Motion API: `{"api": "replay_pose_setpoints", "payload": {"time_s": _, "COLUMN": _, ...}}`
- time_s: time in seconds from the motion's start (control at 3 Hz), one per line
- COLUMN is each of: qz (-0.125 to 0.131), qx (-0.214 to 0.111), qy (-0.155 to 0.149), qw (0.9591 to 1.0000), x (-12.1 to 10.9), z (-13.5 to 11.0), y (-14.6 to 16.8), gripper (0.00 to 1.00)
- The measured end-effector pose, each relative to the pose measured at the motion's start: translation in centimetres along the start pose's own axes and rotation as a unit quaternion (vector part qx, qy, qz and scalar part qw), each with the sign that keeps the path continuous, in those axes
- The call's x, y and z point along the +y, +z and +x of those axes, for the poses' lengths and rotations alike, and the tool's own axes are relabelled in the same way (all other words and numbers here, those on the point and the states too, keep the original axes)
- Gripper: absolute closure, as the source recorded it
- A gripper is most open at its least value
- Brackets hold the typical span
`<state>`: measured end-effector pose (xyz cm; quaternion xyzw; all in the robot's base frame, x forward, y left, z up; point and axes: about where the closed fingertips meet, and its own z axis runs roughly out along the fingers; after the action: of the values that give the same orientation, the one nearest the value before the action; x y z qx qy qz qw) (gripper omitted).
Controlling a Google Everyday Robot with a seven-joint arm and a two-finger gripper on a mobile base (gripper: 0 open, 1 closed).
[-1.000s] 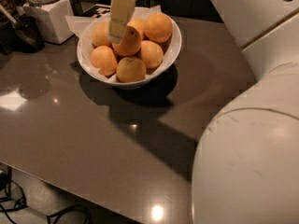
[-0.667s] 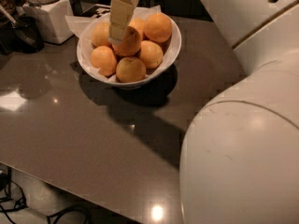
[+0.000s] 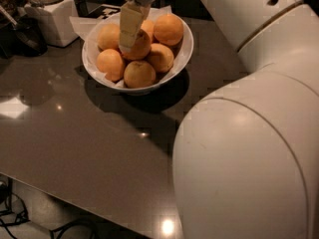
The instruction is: Pick orange from white bowl
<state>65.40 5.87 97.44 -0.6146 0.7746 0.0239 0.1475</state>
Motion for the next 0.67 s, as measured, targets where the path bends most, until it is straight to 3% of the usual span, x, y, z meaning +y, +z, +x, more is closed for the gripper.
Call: {"api": "replay_pose_setpoints", "payload": {"time_s": 0.67, "qz": -0.018, "qx": 0.021, "qy": 0.008, "qw": 0.9996, "x": -0.4, "z": 0.6, "y": 2.5, "gripper": 0.2}}
